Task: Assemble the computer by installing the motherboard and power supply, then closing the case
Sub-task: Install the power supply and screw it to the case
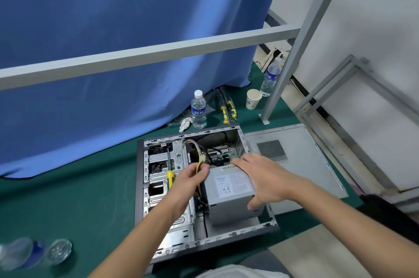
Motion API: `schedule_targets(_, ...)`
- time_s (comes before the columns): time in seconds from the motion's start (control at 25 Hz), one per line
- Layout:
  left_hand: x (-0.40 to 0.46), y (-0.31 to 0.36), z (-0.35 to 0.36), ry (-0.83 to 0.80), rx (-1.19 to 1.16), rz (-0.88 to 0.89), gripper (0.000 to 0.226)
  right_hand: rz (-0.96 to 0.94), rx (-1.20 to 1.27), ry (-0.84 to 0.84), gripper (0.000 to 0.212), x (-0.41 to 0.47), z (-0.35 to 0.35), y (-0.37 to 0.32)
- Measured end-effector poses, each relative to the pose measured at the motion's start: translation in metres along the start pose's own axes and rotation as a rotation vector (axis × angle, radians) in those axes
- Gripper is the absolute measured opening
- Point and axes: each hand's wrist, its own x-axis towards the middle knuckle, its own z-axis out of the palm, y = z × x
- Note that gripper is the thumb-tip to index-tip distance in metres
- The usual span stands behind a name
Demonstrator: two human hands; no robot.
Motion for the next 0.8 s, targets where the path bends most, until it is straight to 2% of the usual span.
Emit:
schedule_targets(0.2, 0.012, -0.023, -0.004, -0.039, 0.184, -0.03, 0.007, -0.028, -0.075, 0.004, 0.124, 0.0, 0.033, 0.003)
schedule_targets(0.32, 0.014, -0.031, 0.0, -0.042, 0.299, -0.068, 0.01, -0.029, -0.072, -0.02, 0.124, 0.002, 0.046, 0.004)
schedule_targets(0.56, 0.016, -0.038, 0.011, -0.061, 0.595, -0.108, 0.032, -0.015, -0.045, -0.111, 0.127, 0.002, 0.075, 0.005)
schedule_targets(0.8, 0.015, -0.048, 0.017, 0.005, 0.884, -0.079, 0.031, -0.017, -0.033, -0.133, 0.129, 0.005, 0.095, 0.008)
